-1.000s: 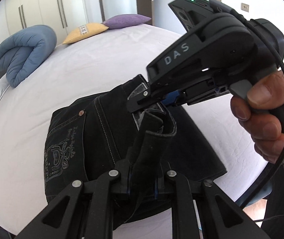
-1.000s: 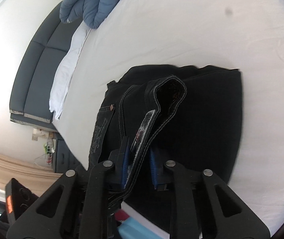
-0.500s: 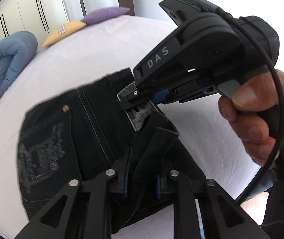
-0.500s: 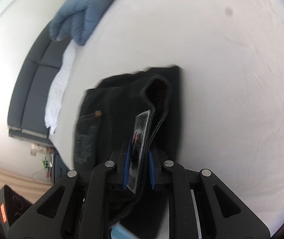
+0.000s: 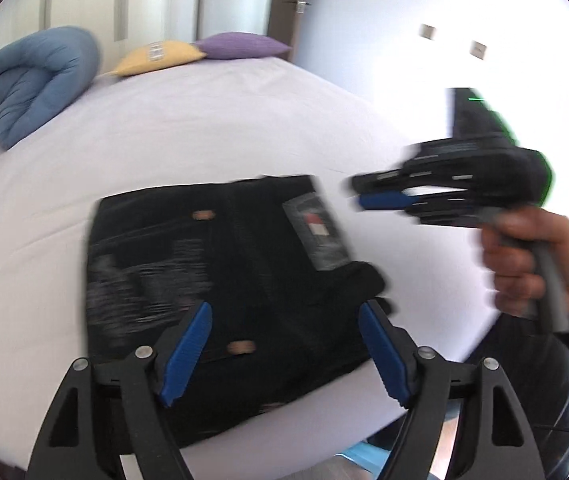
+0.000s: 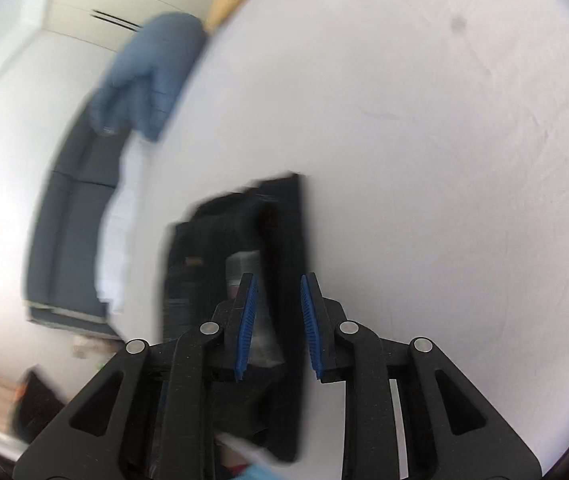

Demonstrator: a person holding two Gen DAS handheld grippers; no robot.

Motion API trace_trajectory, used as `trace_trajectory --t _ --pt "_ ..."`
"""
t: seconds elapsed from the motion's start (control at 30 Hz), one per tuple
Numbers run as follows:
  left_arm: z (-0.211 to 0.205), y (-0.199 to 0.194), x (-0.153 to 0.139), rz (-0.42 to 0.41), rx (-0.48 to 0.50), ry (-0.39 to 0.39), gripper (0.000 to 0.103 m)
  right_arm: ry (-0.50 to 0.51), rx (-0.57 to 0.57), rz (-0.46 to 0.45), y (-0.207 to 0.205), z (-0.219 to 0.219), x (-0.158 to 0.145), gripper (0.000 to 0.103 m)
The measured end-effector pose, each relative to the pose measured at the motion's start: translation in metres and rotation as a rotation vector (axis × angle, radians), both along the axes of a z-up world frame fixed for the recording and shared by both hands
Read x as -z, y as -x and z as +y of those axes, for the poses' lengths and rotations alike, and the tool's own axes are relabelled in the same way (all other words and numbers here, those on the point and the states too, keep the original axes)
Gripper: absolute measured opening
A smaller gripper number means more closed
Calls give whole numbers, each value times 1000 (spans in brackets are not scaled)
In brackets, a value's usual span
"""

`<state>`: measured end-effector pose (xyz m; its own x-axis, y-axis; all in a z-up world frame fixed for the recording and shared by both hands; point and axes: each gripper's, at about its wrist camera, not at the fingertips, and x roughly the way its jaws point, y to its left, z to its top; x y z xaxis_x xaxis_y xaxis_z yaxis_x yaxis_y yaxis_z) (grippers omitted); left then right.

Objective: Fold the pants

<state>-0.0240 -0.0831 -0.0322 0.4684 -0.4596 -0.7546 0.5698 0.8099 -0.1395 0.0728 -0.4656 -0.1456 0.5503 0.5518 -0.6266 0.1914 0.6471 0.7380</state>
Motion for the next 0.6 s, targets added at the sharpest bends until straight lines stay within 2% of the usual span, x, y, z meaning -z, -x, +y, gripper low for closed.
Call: trace_trajectory --t 0.07,0.1,0.13,0.17,0.23,0.27,0.3,0.37,0.4,0.43,0.5,0.53,0.6 --pt "22 -16 4 24 -52 9 77 -24 -72 -71 5 21 -23 22" --pt "29 -20 6 36 -72 9 72 -17 -128 -86 5 38 -29 22" --pt "35 -26 8 50 -86 11 67 -8 -168 -83 5 51 -31 22" --pt "44 -30 11 64 -98 18 66 7 -207 -71 4 65 -28 22" --pt "56 -43 16 95 -123 28 64 62 -267 4 2 88 -6 22" --pt "60 -49 19 112 -129 27 61 115 -271 84 1 94 14 19" --pt "59 -58 21 122 -130 29 57 142 -269 125 2 96 32 19" --pt "65 -74 22 135 -129 39 57 72 -232 60 11 87 41 16" --pt "67 -84 21 140 -126 43 57 44 -220 61 12 82 44 14" --pt "66 -97 20 139 -124 48 56 29 -206 66 13 78 46 8" --pt "63 -123 24 148 -113 65 54 32 -201 77 12 75 50 0" --pt "61 -139 26 155 -111 62 48 27 -196 83 11 74 52 0" --pt "57 -165 34 174 -102 58 44 0 -181 93 10 70 58 0"
